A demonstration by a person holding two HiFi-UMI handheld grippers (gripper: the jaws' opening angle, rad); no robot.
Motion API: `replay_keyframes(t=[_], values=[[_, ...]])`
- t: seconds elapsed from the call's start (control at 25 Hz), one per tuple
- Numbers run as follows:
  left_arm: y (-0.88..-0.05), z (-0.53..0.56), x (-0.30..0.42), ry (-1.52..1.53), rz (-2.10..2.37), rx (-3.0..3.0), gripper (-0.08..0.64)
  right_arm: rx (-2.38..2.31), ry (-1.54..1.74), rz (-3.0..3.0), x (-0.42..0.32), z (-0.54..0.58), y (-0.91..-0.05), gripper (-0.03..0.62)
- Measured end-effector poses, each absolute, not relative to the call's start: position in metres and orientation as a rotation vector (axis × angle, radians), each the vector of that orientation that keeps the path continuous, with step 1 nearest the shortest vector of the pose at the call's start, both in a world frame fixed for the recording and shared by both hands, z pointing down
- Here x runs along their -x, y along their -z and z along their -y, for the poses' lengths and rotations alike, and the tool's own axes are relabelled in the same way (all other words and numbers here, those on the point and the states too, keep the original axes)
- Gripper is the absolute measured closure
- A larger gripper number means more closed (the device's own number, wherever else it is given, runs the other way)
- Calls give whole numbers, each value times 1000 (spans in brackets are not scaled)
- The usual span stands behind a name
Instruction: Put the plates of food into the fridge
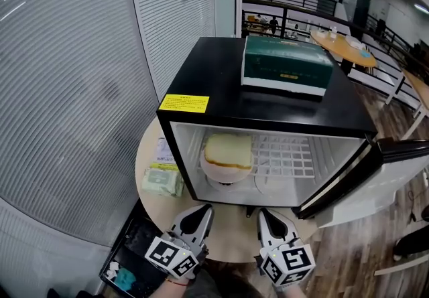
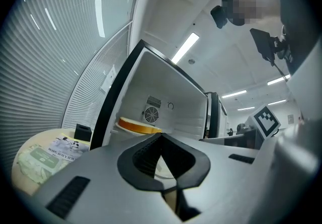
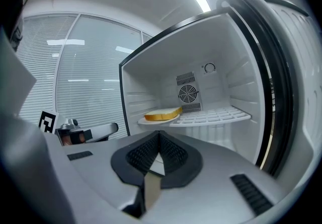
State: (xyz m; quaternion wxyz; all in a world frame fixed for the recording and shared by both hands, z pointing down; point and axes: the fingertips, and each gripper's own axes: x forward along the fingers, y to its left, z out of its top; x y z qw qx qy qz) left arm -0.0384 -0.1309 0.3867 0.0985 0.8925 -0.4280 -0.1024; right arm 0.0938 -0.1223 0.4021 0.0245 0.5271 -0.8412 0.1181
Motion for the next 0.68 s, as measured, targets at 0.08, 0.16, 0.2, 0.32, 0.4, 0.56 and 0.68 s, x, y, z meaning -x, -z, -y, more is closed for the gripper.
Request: replay_keyframes(t=[0.08,0.16,0.2,0.32,0.4,0.56,0.68], values=[[-388,131,39,300,1265,-2639,569,-1632,-365,2598,-93,122,-403,586],[-388,132,40,299,1262,-2639,569,-1633,-359,2594,-93,123,-404,586],[-388,133,41,299,1261,-2639,569,-1634,-352,2592,-92,124,-404,586],[-389,135,44,297,1258,-2636,569,-1636,-338,2582,-89,125,-403,586],[-389,136,45,298,1255,-2635,569,-1633,-328,2580,-87,126,-403,586],[-391,140,49,296,1251,-2634,569,-1635,-322,2574,-84,130,-403,586],[-392,144,52,292,1251,-2631,569,-1628,-309,2574,-81,134,-405,586]])
